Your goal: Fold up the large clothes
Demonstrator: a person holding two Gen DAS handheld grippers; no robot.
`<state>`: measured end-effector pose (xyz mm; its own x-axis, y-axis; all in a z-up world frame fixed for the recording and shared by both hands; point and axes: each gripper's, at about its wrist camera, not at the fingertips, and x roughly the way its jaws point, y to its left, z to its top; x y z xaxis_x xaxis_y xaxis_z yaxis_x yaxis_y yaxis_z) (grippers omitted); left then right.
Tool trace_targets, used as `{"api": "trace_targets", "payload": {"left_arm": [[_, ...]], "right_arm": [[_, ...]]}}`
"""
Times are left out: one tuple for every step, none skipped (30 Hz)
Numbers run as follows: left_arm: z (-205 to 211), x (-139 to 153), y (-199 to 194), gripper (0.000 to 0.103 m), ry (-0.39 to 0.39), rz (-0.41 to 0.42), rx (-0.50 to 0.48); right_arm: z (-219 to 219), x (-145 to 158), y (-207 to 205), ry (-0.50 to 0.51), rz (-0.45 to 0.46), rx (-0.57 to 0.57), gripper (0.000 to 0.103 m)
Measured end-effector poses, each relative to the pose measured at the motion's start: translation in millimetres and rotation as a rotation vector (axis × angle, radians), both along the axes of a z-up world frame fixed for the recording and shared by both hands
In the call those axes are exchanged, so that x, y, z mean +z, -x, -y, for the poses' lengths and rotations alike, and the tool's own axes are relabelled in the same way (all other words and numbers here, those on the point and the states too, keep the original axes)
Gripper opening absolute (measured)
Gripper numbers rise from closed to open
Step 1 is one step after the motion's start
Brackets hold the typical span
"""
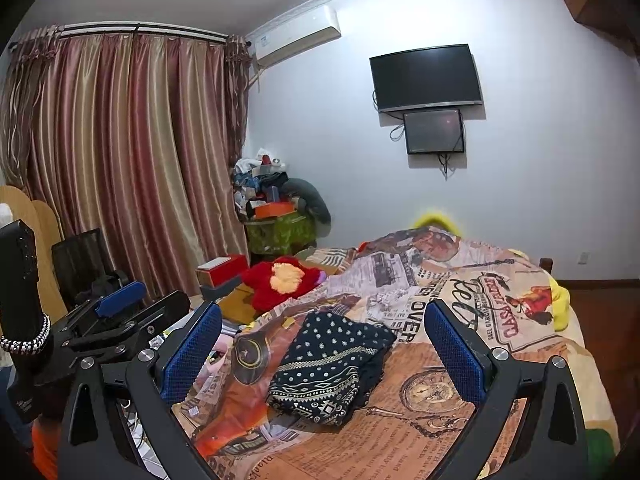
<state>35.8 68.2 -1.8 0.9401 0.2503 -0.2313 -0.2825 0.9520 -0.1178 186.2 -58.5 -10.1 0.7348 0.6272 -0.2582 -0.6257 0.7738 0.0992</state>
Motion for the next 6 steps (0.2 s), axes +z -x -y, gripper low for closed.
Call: {"api": "trace_targets", "payload": {"left_arm": [[0.3,0.2,0.2,0.092,0.002,0.0,-0.003],[0.4,0.4,-0.2,0.092,0.003,0.0,-0.006],[-0.1,0.4,0.2,0.092,0.004,0.0,-0.006],[-0.3,0.3,0.5,0.092,0.004,0.002,-0.005],[-0.9,0.7,0.6,0.092,0.003,0.002,-0.006],[-1.0,0.6,0.5,0.092,0.003,-0.001,-0.007]], "right_arm": [[-1.2,0.3,-0.2,0.0,0.001,0.0,0.101],[-0.5,-0.1,0.1,0.0,0.0,0.0,0.101],[-1.5,-0.1,0.4,-0.001,0.0,-0.002,0.101],[-2.4,-0.1,0.4,-0.002,0.001,-0.003,0.101],[-3.3,0.0,0.2,-0.003,0.001,-0.004,0.101],[-2.2,-0.2,0.7,-0.002,0.0,-0.003,0.101]]}}
